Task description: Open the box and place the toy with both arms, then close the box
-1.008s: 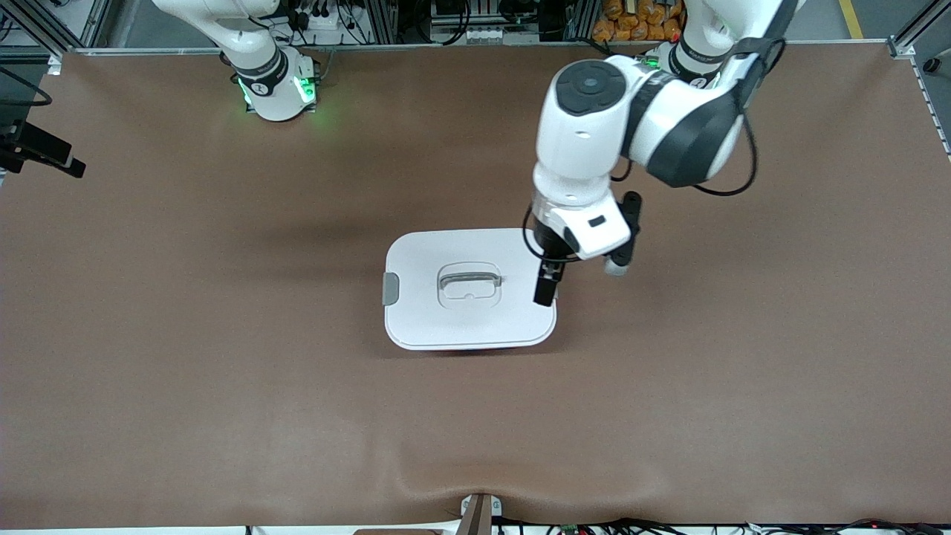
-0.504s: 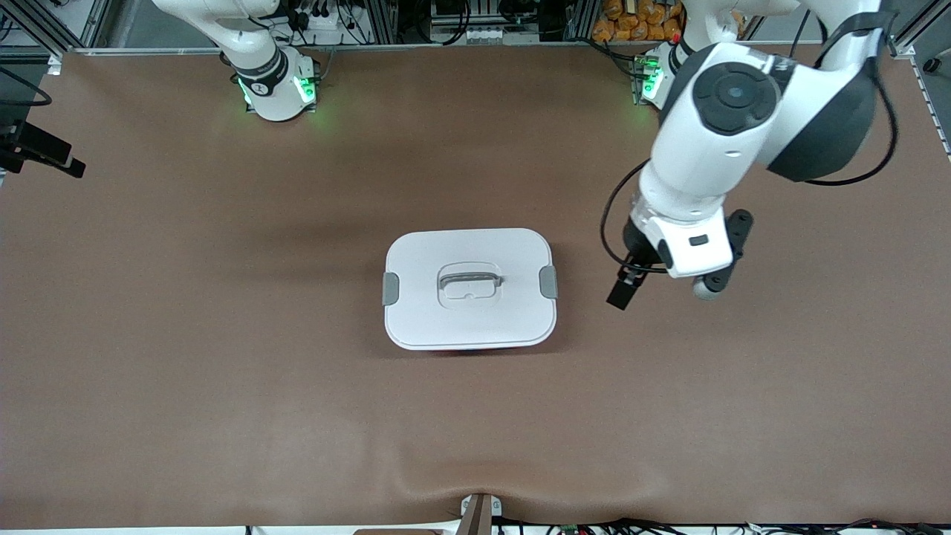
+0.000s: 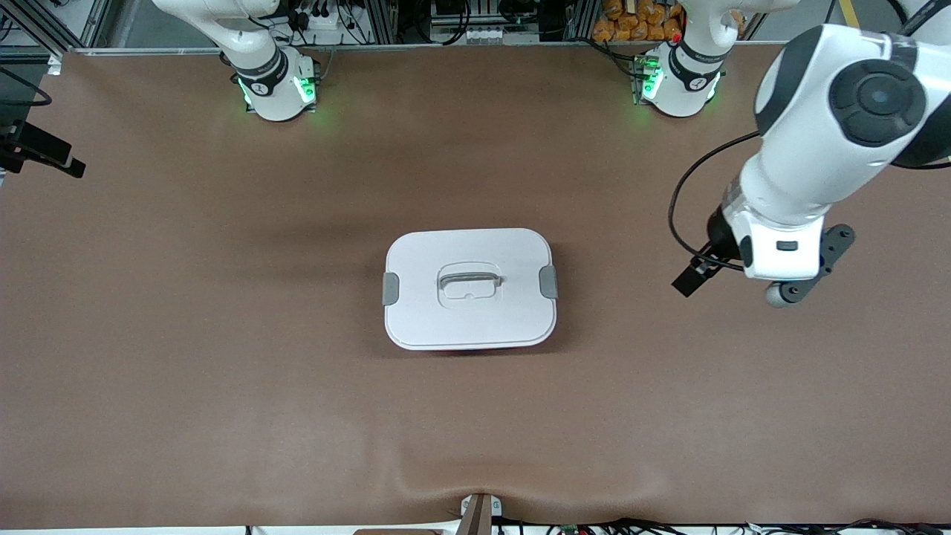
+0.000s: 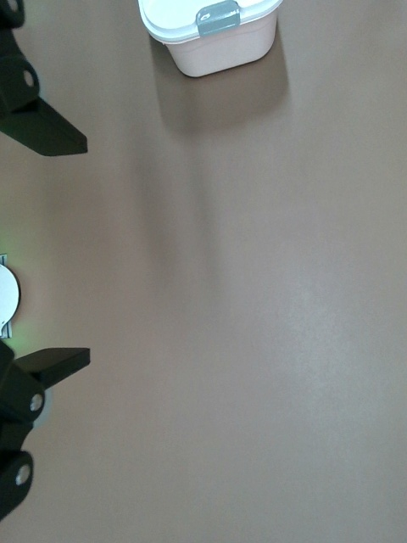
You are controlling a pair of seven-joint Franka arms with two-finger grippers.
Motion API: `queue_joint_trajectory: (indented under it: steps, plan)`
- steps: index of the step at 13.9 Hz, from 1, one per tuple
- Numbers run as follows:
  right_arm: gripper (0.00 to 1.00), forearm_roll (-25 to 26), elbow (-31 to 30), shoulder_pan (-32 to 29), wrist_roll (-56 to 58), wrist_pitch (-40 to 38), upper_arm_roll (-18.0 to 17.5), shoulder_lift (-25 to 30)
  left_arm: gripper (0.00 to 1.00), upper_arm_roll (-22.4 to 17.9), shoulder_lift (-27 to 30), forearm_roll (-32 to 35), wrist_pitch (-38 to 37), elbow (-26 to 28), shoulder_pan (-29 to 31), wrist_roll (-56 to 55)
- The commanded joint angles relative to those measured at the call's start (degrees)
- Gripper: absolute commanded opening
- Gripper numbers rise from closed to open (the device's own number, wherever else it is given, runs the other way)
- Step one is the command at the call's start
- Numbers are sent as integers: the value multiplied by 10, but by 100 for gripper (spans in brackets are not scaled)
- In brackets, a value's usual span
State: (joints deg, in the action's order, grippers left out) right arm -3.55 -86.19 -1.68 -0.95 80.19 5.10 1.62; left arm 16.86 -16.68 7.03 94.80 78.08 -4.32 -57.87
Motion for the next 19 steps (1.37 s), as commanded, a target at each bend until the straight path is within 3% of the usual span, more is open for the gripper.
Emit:
queue_joint_trajectory:
  steps: [1, 9, 13, 16, 19]
  plan:
    - [100, -8, 11, -11, 1, -5, -6, -5, 100, 4, 23, -11, -29, 10, 37, 109]
    - [100, -8, 11, -11, 1, -5, -6, -5, 100, -4, 71, -21, -88, 15, 101, 371]
    - [100, -8, 11, -12, 1, -4, -6, -5, 100, -70, 137, -37, -90, 66, 55, 409]
    - [100, -8, 11, -12, 1, -4, -6, -5, 100, -147, 191, -38, -81, 127, -21, 452]
    - [100, -8, 11, -12, 1, -4, -6, -5, 100, -150, 229, -38, -54, 169, -26, 457]
